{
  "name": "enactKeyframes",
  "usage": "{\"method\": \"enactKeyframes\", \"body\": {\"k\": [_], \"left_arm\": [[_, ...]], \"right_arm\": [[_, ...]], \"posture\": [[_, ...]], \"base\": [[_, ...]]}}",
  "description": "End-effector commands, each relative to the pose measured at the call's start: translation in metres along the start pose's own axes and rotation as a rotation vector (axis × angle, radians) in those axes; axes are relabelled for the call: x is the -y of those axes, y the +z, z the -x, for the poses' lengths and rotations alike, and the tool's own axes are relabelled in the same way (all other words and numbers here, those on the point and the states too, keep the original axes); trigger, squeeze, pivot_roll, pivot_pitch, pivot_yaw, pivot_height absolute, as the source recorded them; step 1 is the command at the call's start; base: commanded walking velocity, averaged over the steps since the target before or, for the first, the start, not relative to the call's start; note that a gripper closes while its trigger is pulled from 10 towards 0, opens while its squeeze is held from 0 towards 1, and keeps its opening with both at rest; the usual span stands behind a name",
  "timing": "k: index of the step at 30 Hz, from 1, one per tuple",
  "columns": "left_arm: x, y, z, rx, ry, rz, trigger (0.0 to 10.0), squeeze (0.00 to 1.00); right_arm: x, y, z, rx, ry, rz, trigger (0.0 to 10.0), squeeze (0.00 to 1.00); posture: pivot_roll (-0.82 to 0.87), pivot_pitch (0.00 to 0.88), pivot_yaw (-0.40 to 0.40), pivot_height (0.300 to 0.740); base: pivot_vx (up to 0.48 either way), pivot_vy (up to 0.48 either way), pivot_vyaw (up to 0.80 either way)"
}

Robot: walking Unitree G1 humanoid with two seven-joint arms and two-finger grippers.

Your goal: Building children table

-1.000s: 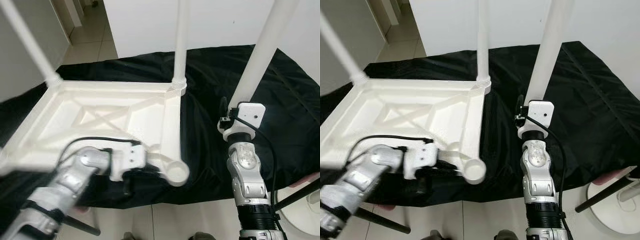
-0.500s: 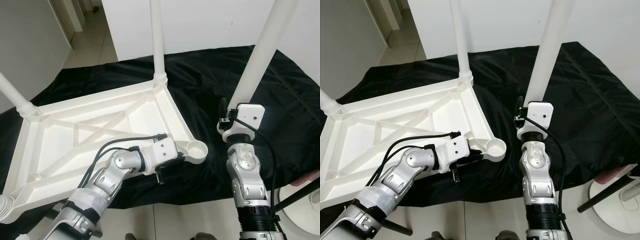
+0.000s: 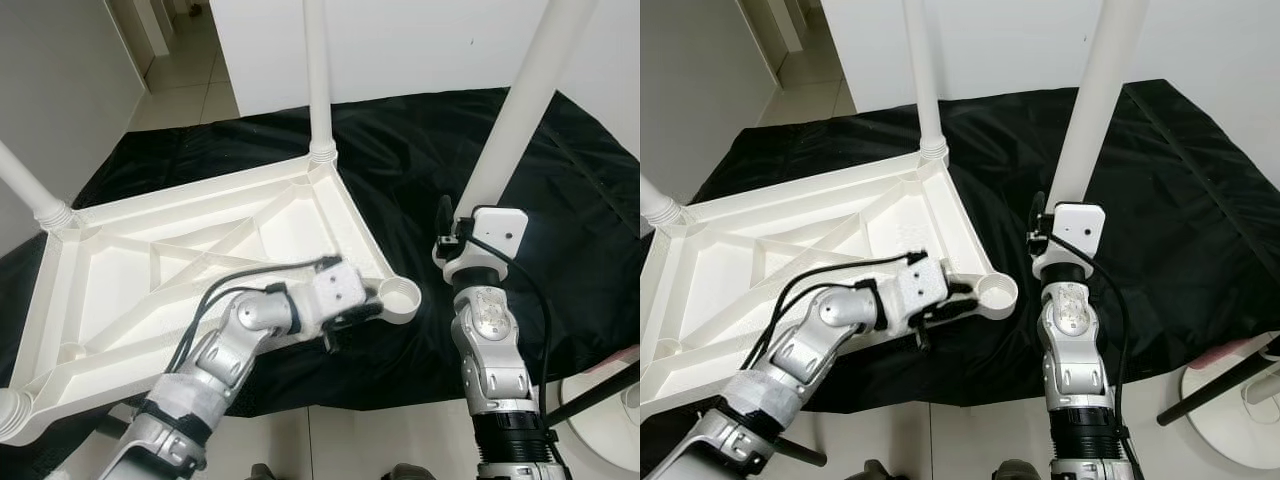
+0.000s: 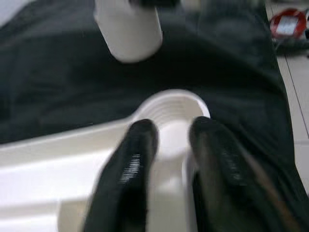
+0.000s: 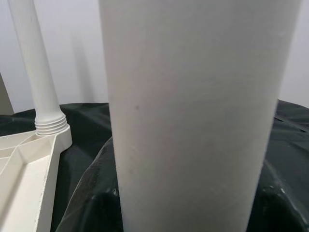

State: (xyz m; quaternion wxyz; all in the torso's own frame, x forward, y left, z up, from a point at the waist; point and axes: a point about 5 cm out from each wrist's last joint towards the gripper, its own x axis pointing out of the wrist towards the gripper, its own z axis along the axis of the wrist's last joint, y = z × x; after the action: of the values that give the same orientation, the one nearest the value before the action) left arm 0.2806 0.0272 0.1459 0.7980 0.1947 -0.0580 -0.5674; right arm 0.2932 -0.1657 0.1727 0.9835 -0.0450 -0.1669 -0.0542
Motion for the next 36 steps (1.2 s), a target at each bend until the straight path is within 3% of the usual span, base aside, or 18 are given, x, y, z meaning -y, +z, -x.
{"method": "enactKeyframes", "body": {"k": [1, 2, 3, 4, 10, 14, 15, 18, 21, 30, 36], "left_arm": [[-0.012, 0.001, 0.005, -0.009, 0.161, 0.003, 10.0, 1.0], [-0.012, 0.001, 0.005, -0.009, 0.161, 0.003, 10.0, 1.0], [-0.015, 0.008, 0.005, 0.016, 0.189, 0.011, 10.0, 0.19], [-0.017, 0.014, 0.005, 0.037, 0.207, 0.016, 10.0, 0.0], [-0.018, 0.026, 0.012, 0.089, 0.211, 0.054, 10.0, 0.0], [-0.005, 0.036, 0.028, 0.165, 0.116, 0.064, 10.0, 0.0], [0.004, 0.035, 0.036, 0.179, 0.034, 0.106, 10.0, 0.0], [0.006, 0.035, 0.038, 0.181, 0.012, 0.122, 10.0, 0.0], [0.023, 0.005, 0.045, -0.024, -0.147, 0.07, 10.0, 0.0], [0.034, -0.015, 0.047, -0.16, -0.202, 0.062, 10.0, 0.0], [0.023, -0.032, 0.041, -0.265, -0.137, 0.008, 10.0, 0.0]], "right_arm": [[-0.004, 0.002, 0.0, 0.012, 0.014, -0.006, 10.0, 0.0], [-0.004, 0.002, 0.0, 0.012, 0.014, -0.006, 10.0, 0.0], [-0.004, 0.002, -0.001, 0.012, 0.018, -0.005, 10.0, 0.0], [-0.004, 0.002, -0.002, 0.013, 0.022, -0.006, 10.0, 0.0], [-0.006, 0.004, -0.005, 0.02, 0.036, -0.011, 10.0, 0.0], [-0.008, 0.005, -0.007, 0.024, 0.06, -0.017, 10.0, 0.0], [-0.01, 0.005, -0.008, 0.024, 0.074, -0.019, 10.0, 0.0], [-0.01, 0.005, -0.008, 0.025, 0.077, -0.019, 10.0, 0.0], [-0.013, 0.005, -0.012, 0.029, 0.093, -0.018, 10.0, 0.0], [-0.012, 0.007, -0.014, 0.038, 0.094, -0.017, 10.0, 0.0], [-0.013, 0.008, -0.014, 0.043, 0.091, -0.021, 10.0, 0.0]], "posture": [[-0.11, 0.028, 0.119, 0.74], [-0.11, 0.028, 0.119, 0.74], [-0.11, 0.03, 0.114, 0.74], [-0.11, 0.029, 0.112, 0.74], [-0.09, 0.028, 0.094, 0.74], [-0.08, 0.028, 0.079, 0.74], [-0.07, 0.028, 0.072, 0.74], [-0.07, 0.028, 0.072, 0.74], [-0.06, 0.022, 0.054, 0.74], [-0.07, 0.019, 0.058, 0.74], [-0.09, 0.025, 0.066, 0.74]], "base": [[0.0, 0.0, 0.0], [0.0, 0.0, 0.0], [0.0, 0.0, 0.0], [0.0, 0.0, 0.0], [0.0, 0.0, 0.0], [0.0, 0.0, 0.0], [0.0, 0.0, 0.0], [0.0, 0.0, 0.0], [0.0, 0.0, 0.0], [0.0, 0.0, 0.0], [0.0, 0.0, 0.0]]}}
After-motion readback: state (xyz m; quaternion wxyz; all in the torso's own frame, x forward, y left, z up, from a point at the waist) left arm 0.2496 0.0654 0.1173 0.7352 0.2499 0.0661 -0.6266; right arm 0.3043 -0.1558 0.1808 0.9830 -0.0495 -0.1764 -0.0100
